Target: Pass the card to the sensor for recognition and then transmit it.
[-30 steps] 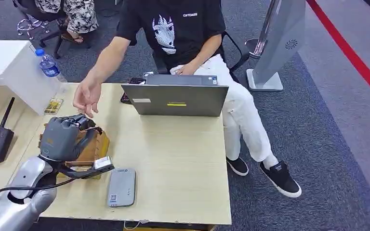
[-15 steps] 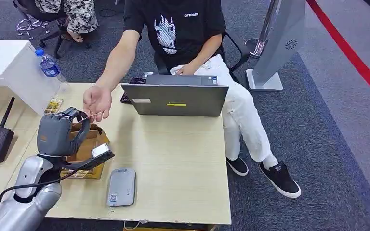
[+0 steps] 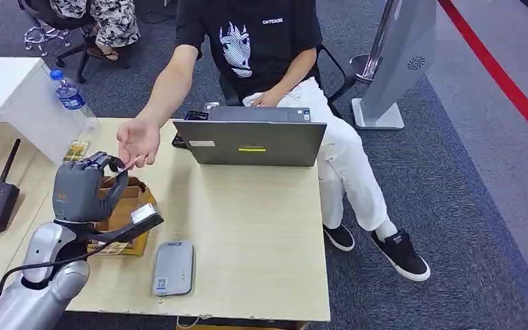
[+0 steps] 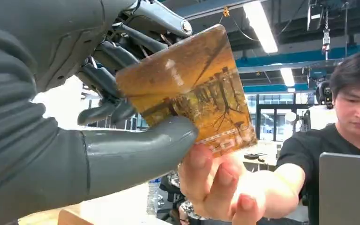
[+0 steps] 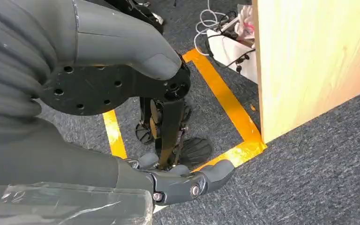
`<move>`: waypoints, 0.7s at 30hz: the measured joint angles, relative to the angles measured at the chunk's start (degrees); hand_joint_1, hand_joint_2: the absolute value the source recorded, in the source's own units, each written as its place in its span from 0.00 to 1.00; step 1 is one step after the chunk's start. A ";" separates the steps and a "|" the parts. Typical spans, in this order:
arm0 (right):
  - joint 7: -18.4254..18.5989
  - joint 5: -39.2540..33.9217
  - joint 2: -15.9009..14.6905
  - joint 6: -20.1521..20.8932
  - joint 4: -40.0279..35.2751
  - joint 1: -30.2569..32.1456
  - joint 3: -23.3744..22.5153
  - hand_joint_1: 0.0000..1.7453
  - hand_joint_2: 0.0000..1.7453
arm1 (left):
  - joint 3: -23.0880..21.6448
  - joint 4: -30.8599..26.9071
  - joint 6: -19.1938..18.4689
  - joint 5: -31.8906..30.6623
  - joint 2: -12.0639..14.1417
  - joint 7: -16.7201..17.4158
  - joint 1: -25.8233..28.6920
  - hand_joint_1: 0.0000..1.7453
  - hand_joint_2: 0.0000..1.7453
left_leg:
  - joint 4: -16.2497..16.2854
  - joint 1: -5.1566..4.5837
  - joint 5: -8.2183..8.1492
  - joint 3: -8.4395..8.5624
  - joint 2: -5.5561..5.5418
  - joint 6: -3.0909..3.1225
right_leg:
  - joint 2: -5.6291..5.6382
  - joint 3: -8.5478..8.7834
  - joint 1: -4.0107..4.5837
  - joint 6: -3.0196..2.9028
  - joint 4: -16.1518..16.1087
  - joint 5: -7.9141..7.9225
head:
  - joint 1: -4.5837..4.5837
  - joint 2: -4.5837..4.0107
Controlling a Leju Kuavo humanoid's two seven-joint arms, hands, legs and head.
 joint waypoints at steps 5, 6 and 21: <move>0.39 -0.13 0.17 0.13 -0.37 0.00 0.00 0.00 1.00 | 0.09 -0.11 -0.04 0.20 -0.13 -0.24 0.89 0.00 1.00 | 0.00 0.00 0.00 0.01 0.00 0.00 | 0.00 0.00 0.00 0.00 0.00 0.00 | -0.02 0.00; 0.42 -0.15 0.24 0.18 -0.46 0.00 0.00 0.00 1.00 | 0.09 -0.20 -0.02 0.15 -0.15 -0.37 1.11 0.00 1.00 | 0.00 0.00 0.00 0.01 0.00 0.00 | 0.00 0.00 0.00 0.00 0.00 0.00 | -0.02 0.00; 0.92 -1.07 0.68 0.85 -1.62 0.05 0.00 0.00 1.00 | -0.59 -4.15 -3.63 2.10 2.62 -5.62 6.04 0.00 1.00 | 0.00 0.00 0.00 0.00 0.00 0.00 | 0.00 0.00 0.00 0.00 0.00 0.00 | -0.02 0.00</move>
